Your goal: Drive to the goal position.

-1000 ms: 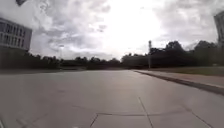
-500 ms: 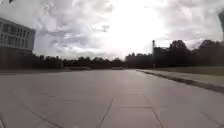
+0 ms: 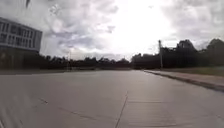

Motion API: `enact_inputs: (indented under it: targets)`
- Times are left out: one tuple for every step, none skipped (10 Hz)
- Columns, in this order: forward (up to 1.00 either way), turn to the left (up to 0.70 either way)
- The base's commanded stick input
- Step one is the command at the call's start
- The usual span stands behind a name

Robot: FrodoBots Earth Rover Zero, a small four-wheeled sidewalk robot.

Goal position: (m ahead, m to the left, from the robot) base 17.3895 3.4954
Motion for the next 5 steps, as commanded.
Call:
enact_inputs:
  targets:
    - [1.00,0.00]
    - [1.00,0.00]
    - [1.00,0.00]
    - [1.00,0.00]
    - [1.00,0.00]
